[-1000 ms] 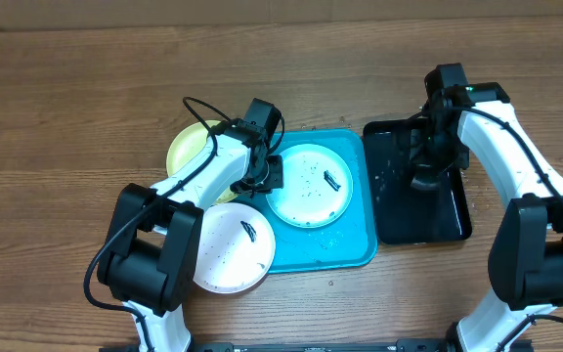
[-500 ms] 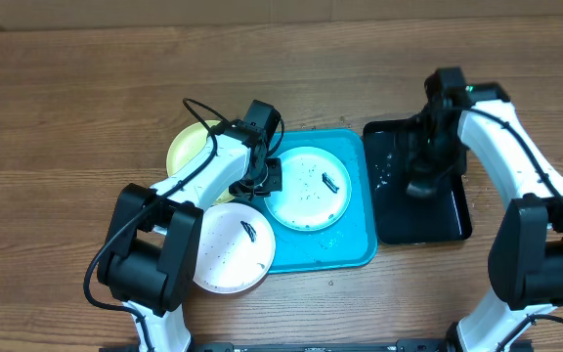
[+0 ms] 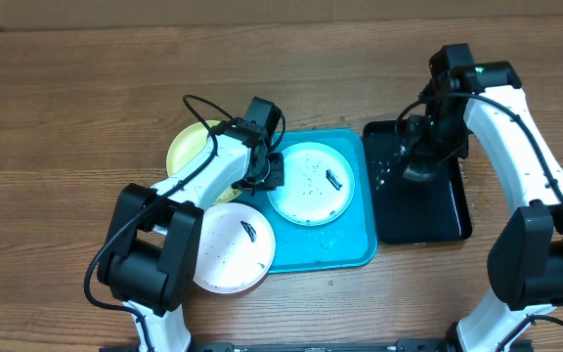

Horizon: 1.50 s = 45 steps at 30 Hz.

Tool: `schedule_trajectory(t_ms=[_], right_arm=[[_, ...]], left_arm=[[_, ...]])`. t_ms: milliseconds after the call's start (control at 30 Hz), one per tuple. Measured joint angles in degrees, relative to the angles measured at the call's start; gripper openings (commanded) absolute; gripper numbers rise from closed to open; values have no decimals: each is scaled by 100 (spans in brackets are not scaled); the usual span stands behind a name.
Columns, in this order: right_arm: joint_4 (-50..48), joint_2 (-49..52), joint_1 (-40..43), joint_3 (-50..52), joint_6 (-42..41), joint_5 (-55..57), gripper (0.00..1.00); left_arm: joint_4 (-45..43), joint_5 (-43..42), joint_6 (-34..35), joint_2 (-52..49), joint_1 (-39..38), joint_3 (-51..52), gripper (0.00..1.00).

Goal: Clean dirty plates on tray and stack at the side

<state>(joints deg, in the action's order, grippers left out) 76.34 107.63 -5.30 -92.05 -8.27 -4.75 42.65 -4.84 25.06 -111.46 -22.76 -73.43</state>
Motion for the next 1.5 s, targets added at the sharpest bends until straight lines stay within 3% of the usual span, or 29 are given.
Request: schedule_trajectory(t_ms=[33, 333, 633, 733, 1100, 1300, 1500], right_arm=[[42, 0, 0, 0, 17, 4, 4], [142, 0, 0, 7, 83, 13, 4], [-1097, 0, -7, 1034, 85, 243, 4], [-1115, 2, -4, 1196, 125, 264, 4], [258, -2, -122, -793, 214, -437, 4], [225, 0, -669, -911, 229, -1078, 4], [-192, 0, -1628, -859, 131, -918, 4]], left_arm=[[59, 4, 4, 0, 0, 0, 4], [168, 7, 74, 0, 0, 0, 4], [15, -2, 72, 0, 0, 2, 4], [15, -2, 72, 0, 0, 2, 4], [-179, -2, 79, 0, 0, 2, 4], [-205, -2, 142, 0, 0, 2, 4], [-201, -2, 162, 0, 0, 2, 4]])
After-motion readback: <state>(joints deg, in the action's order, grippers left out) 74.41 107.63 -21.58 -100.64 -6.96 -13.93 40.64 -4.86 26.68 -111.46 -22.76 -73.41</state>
